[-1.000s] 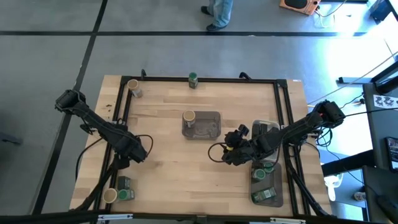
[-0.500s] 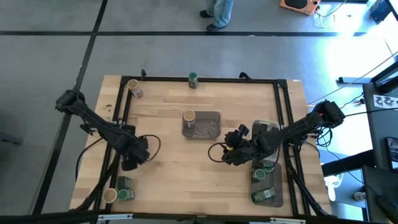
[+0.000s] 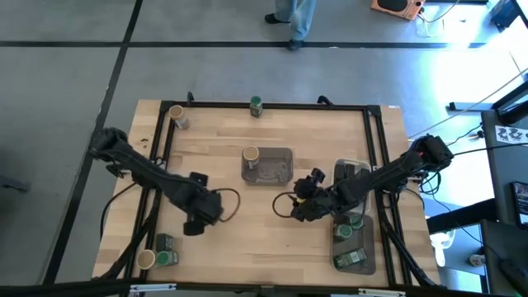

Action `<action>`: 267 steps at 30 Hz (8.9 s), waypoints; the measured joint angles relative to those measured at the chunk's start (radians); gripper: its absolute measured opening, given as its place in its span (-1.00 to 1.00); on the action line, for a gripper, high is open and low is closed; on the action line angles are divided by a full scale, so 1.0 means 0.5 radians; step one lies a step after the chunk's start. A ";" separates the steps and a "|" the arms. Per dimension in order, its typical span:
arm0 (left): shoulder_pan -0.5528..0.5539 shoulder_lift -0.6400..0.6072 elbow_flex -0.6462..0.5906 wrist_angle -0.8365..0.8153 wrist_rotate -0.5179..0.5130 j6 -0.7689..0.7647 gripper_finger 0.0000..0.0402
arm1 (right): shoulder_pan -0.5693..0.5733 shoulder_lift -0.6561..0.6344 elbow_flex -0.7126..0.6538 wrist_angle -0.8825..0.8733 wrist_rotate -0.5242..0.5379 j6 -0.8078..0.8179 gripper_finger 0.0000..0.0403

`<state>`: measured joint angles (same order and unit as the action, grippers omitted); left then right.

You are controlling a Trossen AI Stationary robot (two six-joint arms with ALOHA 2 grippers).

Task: Sort spices by type
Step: Put the center green seasoning bottle into the bottom black bin

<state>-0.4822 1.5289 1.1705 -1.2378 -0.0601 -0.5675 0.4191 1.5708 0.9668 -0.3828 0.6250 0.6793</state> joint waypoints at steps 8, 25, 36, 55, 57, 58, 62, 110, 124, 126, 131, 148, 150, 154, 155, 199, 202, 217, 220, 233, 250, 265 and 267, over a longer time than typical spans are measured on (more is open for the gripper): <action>0.067 0.486 0.468 -0.023 0.031 0.344 0.01 | 0.136 0.106 -0.001 0.263 -0.139 -0.119 0.20; 0.181 0.916 0.913 -0.212 0.100 0.563 0.01 | 0.352 0.243 0.000 0.344 0.082 -0.114 0.20; 0.164 0.926 0.921 -0.178 0.105 0.617 0.03 | 0.352 0.258 0.000 0.367 0.080 -0.114 0.20; 0.184 0.947 0.997 -0.182 0.184 0.520 0.31 | 0.352 0.258 0.000 0.374 0.093 -0.118 0.20; 0.184 0.947 0.997 -0.177 0.179 0.529 0.36 | 0.352 0.258 0.000 0.374 0.092 -0.118 0.20; 0.184 0.947 0.997 -0.178 0.179 0.539 0.39 | 0.352 0.258 0.000 0.374 0.092 -0.118 0.20; 0.179 0.914 0.997 -0.220 0.178 0.545 0.42 | 0.352 0.258 0.000 0.374 0.094 -0.118 0.20; -0.779 0.033 -0.520 0.883 -1.002 -0.780 0.42 | 0.056 0.707 0.113 1.947 -0.555 -0.834 0.84; -0.675 0.033 -0.952 1.573 -1.484 -0.609 0.42 | -0.092 1.004 0.602 1.689 -0.678 -1.265 0.72; -0.663 0.033 -0.995 1.730 -1.530 -0.527 0.42 | -0.106 1.015 0.611 1.695 -0.681 -1.267 0.72; -0.594 0.033 -1.101 2.116 -1.545 -0.313 0.42 | -0.138 1.022 0.611 1.702 -0.713 -1.267 0.72; -0.361 0.035 -1.188 2.668 -1.545 0.087 0.42 | -0.163 1.113 0.613 1.827 -0.818 -1.268 0.72; -0.352 0.035 -1.188 2.664 -1.544 0.085 0.42 | -0.163 1.118 0.613 1.826 -0.818 -1.266 0.72; -0.352 0.036 -1.188 2.666 -1.544 0.077 0.42 | -0.163 1.159 0.611 1.911 -0.749 -1.221 0.72; -0.352 0.036 -1.188 2.666 -1.544 0.078 0.42 | -0.164 1.186 0.619 1.972 -0.749 -1.216 0.72; -0.474 0.037 -1.187 2.665 -1.544 0.104 0.42 | 0.841 -0.096 0.624 -0.118 -0.098 -0.215 0.02; -0.472 0.037 -1.187 2.665 -1.546 0.102 0.42 | 0.954 -0.158 0.624 -0.270 -0.078 0.099 0.02; -0.378 0.036 -1.187 2.665 -1.550 0.171 0.42 | 1.405 -0.180 0.624 -1.212 0.039 1.456 0.03; -0.355 0.036 -1.187 2.664 -1.550 0.208 0.42 | 1.495 -0.172 0.624 -1.371 0.070 1.714 0.03; -0.263 0.036 -1.186 2.666 -1.549 0.297 0.42 | 1.622 0.047 0.523 -1.701 0.161 2.248 0.04; -0.261 0.036 -1.186 2.666 -1.548 0.297 0.42 | 1.626 0.270 0.467 -1.868 0.094 2.402 0.04; -0.261 0.036 -1.185 2.666 -1.547 0.297 0.42 | 1.624 0.468 0.471 -1.899 0.311 2.503 0.04; -0.261 0.036 -1.185 2.666 -1.547 0.297 0.42 | 1.624 0.477 0.470 -1.892 0.337 2.513 0.04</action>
<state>-0.6125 1.5471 0.5777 0.0952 -0.8335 -0.4191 1.2312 1.8095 1.2018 -1.3288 0.7937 1.9359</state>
